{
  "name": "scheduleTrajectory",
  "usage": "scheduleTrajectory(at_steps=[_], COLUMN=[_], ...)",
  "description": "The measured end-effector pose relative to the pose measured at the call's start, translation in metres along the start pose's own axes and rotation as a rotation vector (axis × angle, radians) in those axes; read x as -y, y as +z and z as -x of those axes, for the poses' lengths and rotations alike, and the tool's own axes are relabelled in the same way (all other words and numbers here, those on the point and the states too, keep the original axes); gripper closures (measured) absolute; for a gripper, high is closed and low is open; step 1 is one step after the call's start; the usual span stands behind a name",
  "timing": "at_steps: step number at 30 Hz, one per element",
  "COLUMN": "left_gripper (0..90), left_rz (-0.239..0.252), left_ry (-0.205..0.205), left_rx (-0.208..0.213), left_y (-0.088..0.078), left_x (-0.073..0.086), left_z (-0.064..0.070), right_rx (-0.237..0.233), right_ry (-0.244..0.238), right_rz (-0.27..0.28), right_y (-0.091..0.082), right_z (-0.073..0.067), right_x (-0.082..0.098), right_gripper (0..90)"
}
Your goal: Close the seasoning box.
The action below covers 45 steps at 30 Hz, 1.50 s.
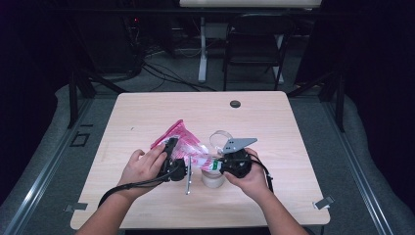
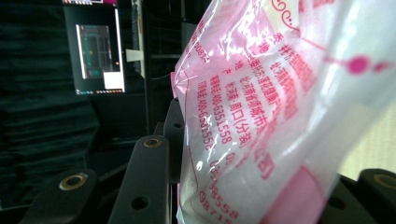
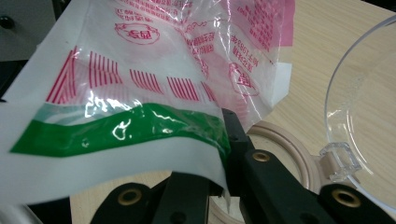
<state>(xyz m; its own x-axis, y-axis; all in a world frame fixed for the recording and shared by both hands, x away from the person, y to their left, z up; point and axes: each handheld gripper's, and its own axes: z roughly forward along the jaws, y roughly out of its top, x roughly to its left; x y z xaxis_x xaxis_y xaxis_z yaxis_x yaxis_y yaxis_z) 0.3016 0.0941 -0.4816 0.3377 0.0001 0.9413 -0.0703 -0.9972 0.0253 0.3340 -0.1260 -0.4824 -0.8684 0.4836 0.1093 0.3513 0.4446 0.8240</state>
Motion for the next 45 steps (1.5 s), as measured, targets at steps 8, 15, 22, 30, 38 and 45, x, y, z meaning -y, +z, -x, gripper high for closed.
scheduleTrajectory(at_steps=[8, 15, 22, 30, 38, 45], left_gripper=[71.5, 71.5, 71.8, 72.3, 73.1, 73.4], left_rz=[-0.012, -0.015, -0.014, -0.026, -0.017, -0.017], left_ry=[-0.071, -0.123, -0.195, -0.217, -0.262, -0.336], left_rx=[0.025, 0.046, 0.064, 0.082, 0.118, 0.189], left_y=[0.004, 0.007, 0.008, 0.011, 0.013, 0.019], left_x=[0.004, 0.008, 0.012, 0.015, 0.02, 0.024], left_z=[0.007, 0.016, 0.023, 0.032, 0.042, 0.049], right_rx=[0.006, 0.004, 0.004, 0.007, -0.001, -0.015], right_ry=[-0.003, -0.002, -0.002, -0.007, -0.011, 0.003], right_rz=[0.002, -0.005, -0.006, -0.007, -0.003, 0.027], right_y=[0.004, 0.007, 0.01, 0.012, 0.014, 0.012], right_z=[-0.001, 0.0, -0.002, -0.004, -0.006, -0.005], right_x=[0.0, 0.001, 0.001, 0.001, 0.0, -0.001], right_gripper=[90.0, 90.0, 90.0, 90.0, 88.1, 74.6])
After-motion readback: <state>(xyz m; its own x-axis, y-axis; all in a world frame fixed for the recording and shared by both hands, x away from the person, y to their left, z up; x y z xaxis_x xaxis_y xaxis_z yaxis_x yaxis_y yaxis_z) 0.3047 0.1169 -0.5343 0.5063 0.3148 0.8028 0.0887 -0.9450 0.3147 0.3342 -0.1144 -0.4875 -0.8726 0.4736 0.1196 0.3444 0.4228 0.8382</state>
